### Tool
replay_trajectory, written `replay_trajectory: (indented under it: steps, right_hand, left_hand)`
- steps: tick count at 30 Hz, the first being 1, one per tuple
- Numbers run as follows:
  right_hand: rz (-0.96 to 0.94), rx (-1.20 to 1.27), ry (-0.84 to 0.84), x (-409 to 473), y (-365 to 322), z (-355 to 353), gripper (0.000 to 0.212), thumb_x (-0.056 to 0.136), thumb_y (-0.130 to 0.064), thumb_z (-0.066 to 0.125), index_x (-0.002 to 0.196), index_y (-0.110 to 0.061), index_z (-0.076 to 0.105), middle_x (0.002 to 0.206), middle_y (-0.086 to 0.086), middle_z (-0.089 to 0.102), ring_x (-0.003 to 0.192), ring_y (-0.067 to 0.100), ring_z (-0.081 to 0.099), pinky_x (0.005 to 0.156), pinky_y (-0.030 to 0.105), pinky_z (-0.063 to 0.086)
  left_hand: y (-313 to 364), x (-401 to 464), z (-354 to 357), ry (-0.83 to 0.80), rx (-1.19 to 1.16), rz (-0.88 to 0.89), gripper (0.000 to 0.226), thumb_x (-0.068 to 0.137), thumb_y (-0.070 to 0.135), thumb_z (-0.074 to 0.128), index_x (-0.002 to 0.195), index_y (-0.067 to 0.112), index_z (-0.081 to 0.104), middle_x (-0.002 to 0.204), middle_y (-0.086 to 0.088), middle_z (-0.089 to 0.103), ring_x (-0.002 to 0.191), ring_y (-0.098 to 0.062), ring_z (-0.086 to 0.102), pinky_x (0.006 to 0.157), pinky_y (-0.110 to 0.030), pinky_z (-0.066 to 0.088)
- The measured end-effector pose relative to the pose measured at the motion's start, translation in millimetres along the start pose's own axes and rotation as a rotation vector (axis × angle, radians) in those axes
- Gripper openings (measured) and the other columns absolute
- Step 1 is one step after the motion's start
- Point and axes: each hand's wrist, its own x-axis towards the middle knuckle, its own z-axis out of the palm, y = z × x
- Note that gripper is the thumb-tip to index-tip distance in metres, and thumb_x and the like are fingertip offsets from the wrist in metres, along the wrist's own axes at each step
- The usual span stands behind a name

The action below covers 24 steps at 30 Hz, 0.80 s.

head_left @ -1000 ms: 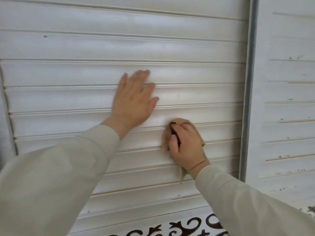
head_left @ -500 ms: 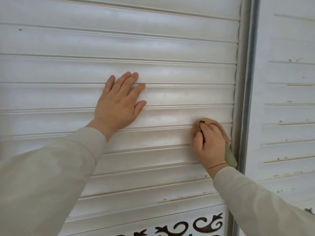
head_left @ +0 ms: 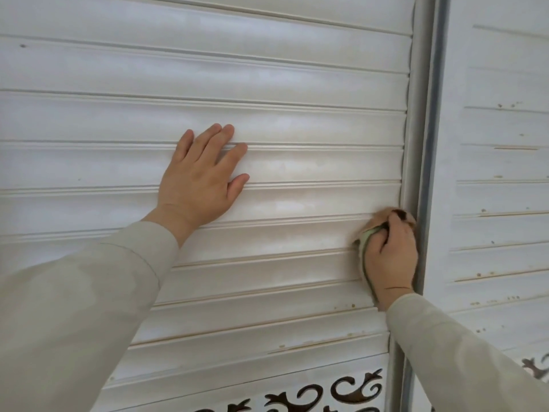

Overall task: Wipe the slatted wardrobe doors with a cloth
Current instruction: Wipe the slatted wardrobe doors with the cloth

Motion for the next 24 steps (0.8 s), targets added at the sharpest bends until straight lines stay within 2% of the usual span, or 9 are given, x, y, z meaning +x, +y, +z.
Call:
replay_trajectory:
  steps: [4, 7, 9, 12, 15, 18, 20, 22, 24]
  right_hand:
    - [-0.413, 0.083, -0.126, -17.2, -38.0, 13.7, 0.041, 0.090, -0.017, 0.040, 0.117, 0.001, 0.064, 0.113, 0.014, 0.066, 0.107, 0.025, 0.055, 0.103, 0.026, 0.038]
    - [-0.576, 0.068, -0.142, -5.8, -30.0, 20.6, 0.035, 0.093, -0.012, 0.045, 0.123, -0.003, 0.060, 0.117, 0.014, 0.063, 0.112, 0.027, 0.053, 0.101, 0.041, 0.046]
    - [-0.670, -0.036, -0.147, -6.0, -9.6, 24.7, 0.040, 0.091, -0.013, 0.050, 0.131, -0.007, 0.049, 0.122, 0.016, 0.061, 0.116, 0.032, 0.050, 0.104, 0.042, 0.042]
    - [-0.543, -0.022, -0.093, 4.1, 11.8, 23.3, 0.049, 0.093, -0.020, 0.051, 0.138, -0.003, 0.044, 0.134, 0.016, 0.051, 0.126, 0.034, 0.042, 0.117, 0.036, 0.025]
    - [-0.222, -0.034, -0.009, 27.6, 11.3, 27.9, 0.048, 0.098, -0.025, 0.036, 0.135, 0.002, 0.050, 0.131, 0.020, 0.053, 0.125, 0.038, 0.045, 0.112, 0.048, 0.032]
    - [-0.032, -0.078, 0.046, 26.0, -26.5, 36.6, 0.044, 0.096, -0.025, 0.030, 0.112, 0.003, 0.059, 0.111, 0.023, 0.060, 0.107, 0.041, 0.055, 0.100, 0.049, 0.041]
    - [-0.225, -0.044, -0.062, -3.1, -67.4, 44.4, 0.046, 0.094, -0.035, 0.037, 0.115, -0.001, 0.059, 0.117, 0.020, 0.058, 0.114, 0.038, 0.052, 0.107, 0.048, 0.035]
    - [-0.496, -0.033, -0.213, -36.1, -93.7, 51.6, 0.059, 0.095, -0.046, 0.039, 0.134, -0.004, 0.052, 0.137, 0.017, 0.051, 0.131, 0.035, 0.041, 0.117, 0.042, 0.023]
    - [-0.581, -0.033, -0.247, -37.7, -99.1, 50.2, 0.062, 0.098, -0.046, 0.035, 0.143, -0.005, 0.045, 0.141, 0.016, 0.050, 0.132, 0.033, 0.041, 0.117, 0.040, 0.025]
  left_hand:
    - [-0.3, -0.6, -1.7, -0.012, -0.002, 0.000, 0.046, 0.099, 0.044, 0.050, 0.135, 0.016, 0.056, 0.149, -0.013, 0.046, 0.140, -0.032, 0.040, 0.117, -0.052, 0.024]
    - [-2.1, -0.5, -3.2, -0.019, -0.014, 0.009, 0.046, 0.100, 0.043, 0.049, 0.136, 0.016, 0.055, 0.149, -0.013, 0.045, 0.140, -0.032, 0.039, 0.117, -0.051, 0.023]
    - [-3.8, -1.5, -4.0, -0.022, -0.013, 0.005, 0.046, 0.100, 0.043, 0.048, 0.136, 0.015, 0.055, 0.150, -0.014, 0.045, 0.140, -0.032, 0.039, 0.118, -0.051, 0.022]
    - [-3.7, -2.4, -2.7, -0.012, -0.009, 0.000, 0.047, 0.100, 0.044, 0.048, 0.136, 0.015, 0.056, 0.149, -0.014, 0.046, 0.140, -0.032, 0.039, 0.118, -0.052, 0.023]
    - [-1.9, -2.3, -1.7, -0.010, 0.001, -0.002, 0.048, 0.101, 0.046, 0.046, 0.136, 0.015, 0.056, 0.149, -0.013, 0.046, 0.140, -0.032, 0.039, 0.118, -0.052, 0.023]
    - [0.4, -2.3, -0.1, -0.010, 0.017, -0.004, 0.048, 0.101, 0.046, 0.046, 0.136, 0.014, 0.055, 0.150, -0.014, 0.045, 0.140, -0.033, 0.039, 0.118, -0.052, 0.022]
    - [1.0, -2.9, 1.2, -0.002, 0.029, -0.003, 0.048, 0.102, 0.045, 0.045, 0.136, 0.014, 0.055, 0.149, -0.014, 0.046, 0.140, -0.033, 0.039, 0.117, -0.053, 0.023]
    - [0.5, -4.1, 1.6, 0.000, 0.033, 0.000, 0.048, 0.102, 0.044, 0.044, 0.137, 0.014, 0.054, 0.150, -0.015, 0.045, 0.141, -0.033, 0.039, 0.117, -0.053, 0.024]
    - [-1.0, -4.3, 0.6, -0.012, 0.026, 0.005, 0.048, 0.102, 0.044, 0.043, 0.138, 0.014, 0.054, 0.150, -0.015, 0.044, 0.141, -0.033, 0.039, 0.117, -0.053, 0.024]
